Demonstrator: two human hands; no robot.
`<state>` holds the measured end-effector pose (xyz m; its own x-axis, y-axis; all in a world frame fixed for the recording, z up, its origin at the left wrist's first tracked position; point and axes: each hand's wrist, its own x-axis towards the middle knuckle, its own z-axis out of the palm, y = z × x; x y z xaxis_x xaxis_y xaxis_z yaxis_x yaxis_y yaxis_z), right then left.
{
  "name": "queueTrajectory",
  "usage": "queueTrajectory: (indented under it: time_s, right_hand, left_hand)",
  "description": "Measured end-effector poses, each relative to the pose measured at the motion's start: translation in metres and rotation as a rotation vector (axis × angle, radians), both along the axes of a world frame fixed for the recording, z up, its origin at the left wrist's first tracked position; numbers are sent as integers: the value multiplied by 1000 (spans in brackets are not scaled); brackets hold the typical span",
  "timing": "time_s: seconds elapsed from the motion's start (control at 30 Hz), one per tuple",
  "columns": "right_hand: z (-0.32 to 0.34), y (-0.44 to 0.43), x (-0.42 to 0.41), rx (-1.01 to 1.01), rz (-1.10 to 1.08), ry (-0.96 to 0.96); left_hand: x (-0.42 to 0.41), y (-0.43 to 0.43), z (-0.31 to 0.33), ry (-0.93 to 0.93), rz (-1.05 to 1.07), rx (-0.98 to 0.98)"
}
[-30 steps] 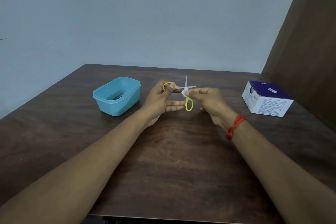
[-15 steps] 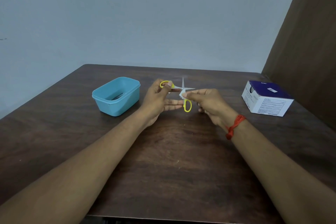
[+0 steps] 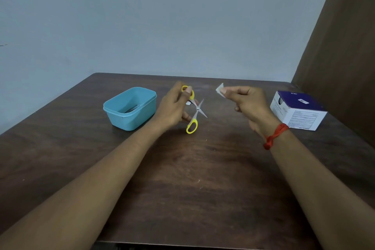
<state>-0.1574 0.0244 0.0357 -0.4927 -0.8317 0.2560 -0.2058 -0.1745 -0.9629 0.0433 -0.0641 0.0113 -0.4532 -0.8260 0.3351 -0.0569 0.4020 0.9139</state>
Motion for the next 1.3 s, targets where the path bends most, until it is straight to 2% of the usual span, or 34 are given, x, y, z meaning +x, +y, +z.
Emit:
queueTrajectory:
  time_s: [0.07, 0.13, 0.3, 0.5, 0.63, 0.87, 1.07, 1.3]
  right_hand:
    - [2, 1, 5, -74, 20, 61]
    - [3, 2, 9, -75, 59, 147]
    - [1, 0, 14, 16, 98, 418]
    - [-4, -3, 12, 17, 144, 535]
    - [-4, -5, 12, -44, 75, 510]
    - [1, -4, 15, -90, -25, 301]
    - [-5, -5, 17, 35, -2, 399]
    - [-7, -4, 15, 96, -15, 342]
  left_hand:
    - [-2, 2, 1, -137, -18, -159]
    - [-3, 5, 1, -188, -7, -238]
    - [-2, 10, 1, -191, 7, -293]
    - [-5, 12, 1, -215, 14, -339]
    - [-5, 10, 0, -203, -4, -327]
    - [-7, 6, -1, -106, -52, -184]
    - [-9, 6, -3, -39, -37, -170]
    - [-9, 2, -5, -45, 40, -198]
